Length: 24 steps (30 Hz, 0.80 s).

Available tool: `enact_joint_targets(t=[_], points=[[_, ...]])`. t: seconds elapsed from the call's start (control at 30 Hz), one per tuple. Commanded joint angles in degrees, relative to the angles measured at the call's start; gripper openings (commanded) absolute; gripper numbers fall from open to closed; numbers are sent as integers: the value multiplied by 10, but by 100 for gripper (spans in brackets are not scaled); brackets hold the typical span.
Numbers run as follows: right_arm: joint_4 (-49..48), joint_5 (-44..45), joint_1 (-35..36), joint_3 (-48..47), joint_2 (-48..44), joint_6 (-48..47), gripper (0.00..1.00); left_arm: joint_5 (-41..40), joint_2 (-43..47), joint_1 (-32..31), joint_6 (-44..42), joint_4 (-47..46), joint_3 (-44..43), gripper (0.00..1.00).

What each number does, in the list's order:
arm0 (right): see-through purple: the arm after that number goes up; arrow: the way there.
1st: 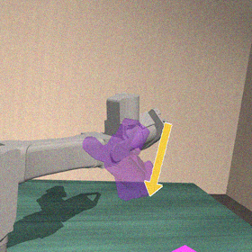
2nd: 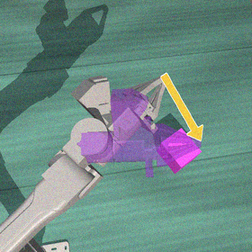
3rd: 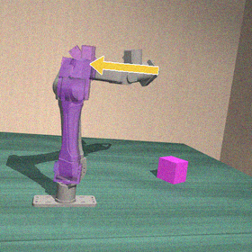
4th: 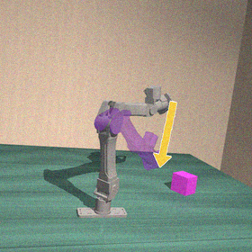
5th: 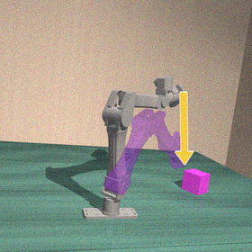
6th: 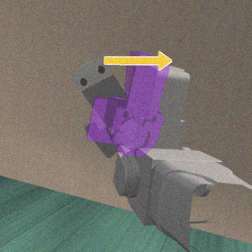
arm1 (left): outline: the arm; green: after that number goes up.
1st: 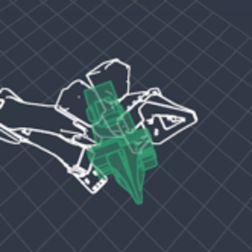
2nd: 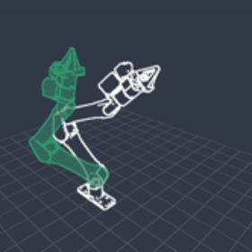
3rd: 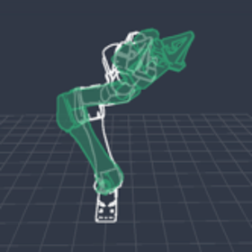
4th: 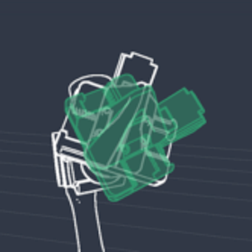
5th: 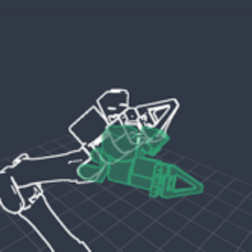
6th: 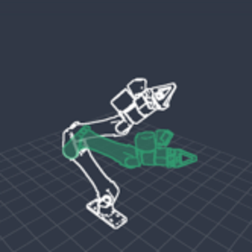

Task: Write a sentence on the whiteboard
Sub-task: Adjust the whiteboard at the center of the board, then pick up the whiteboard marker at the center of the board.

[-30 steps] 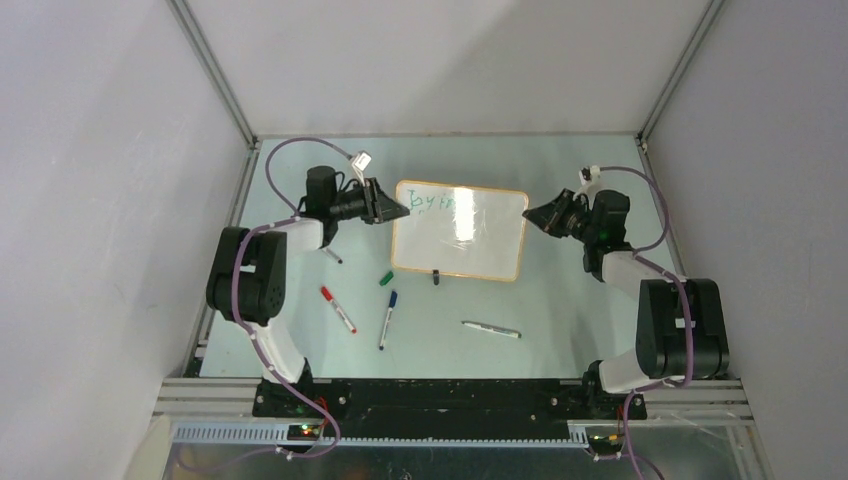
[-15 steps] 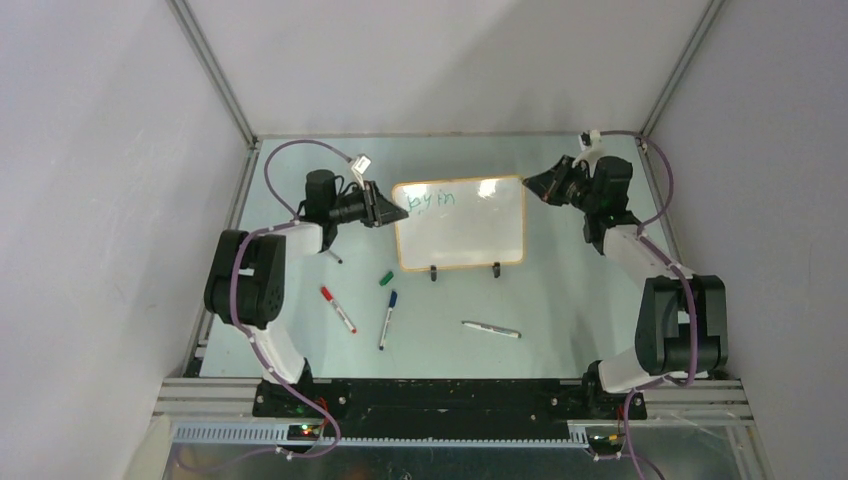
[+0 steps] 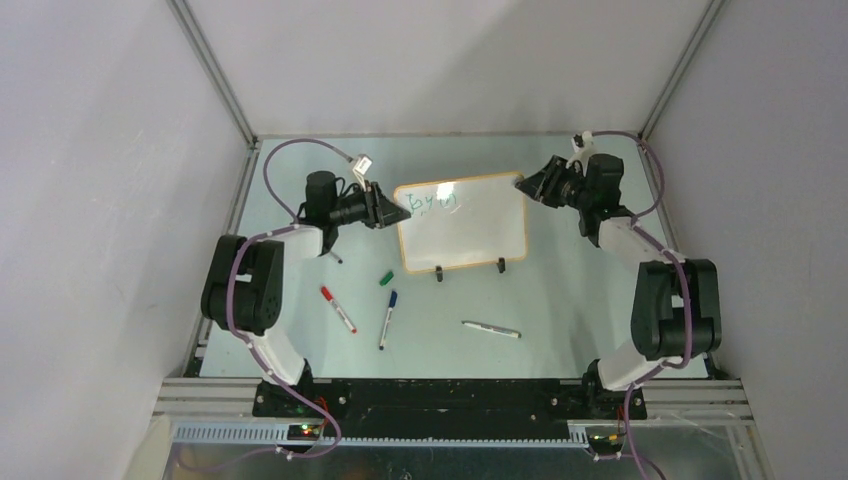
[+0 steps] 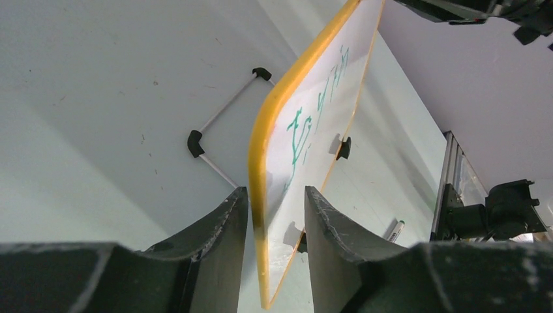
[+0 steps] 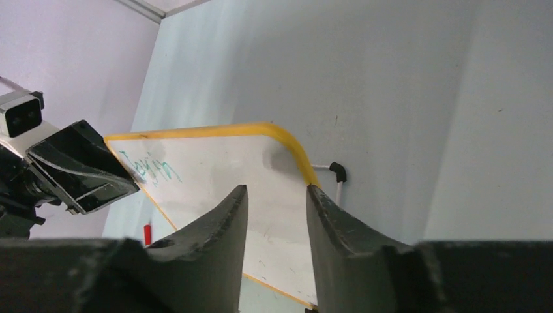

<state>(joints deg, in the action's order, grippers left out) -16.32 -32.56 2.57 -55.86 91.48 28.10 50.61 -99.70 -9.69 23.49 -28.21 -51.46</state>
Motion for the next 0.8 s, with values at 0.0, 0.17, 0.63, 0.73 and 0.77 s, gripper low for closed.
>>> enact_joint_targets(t=[0.0,0.17,0.63,0.73,0.77], points=[[70,61,2,-12,-96,-38,49,-11,35,-2,-21,-9,5,43],[198,143,12,10,-188,-71,65,-20,47,5,-11,-19,17,48],[492,413,435,57,-213,-107,72,-166,242,22,-67,86,103,99],[534,441,483,40,-174,-80,74,-207,306,22,-72,107,126,99],[543,454,504,38,-156,-72,74,-214,316,22,-74,113,133,99]])
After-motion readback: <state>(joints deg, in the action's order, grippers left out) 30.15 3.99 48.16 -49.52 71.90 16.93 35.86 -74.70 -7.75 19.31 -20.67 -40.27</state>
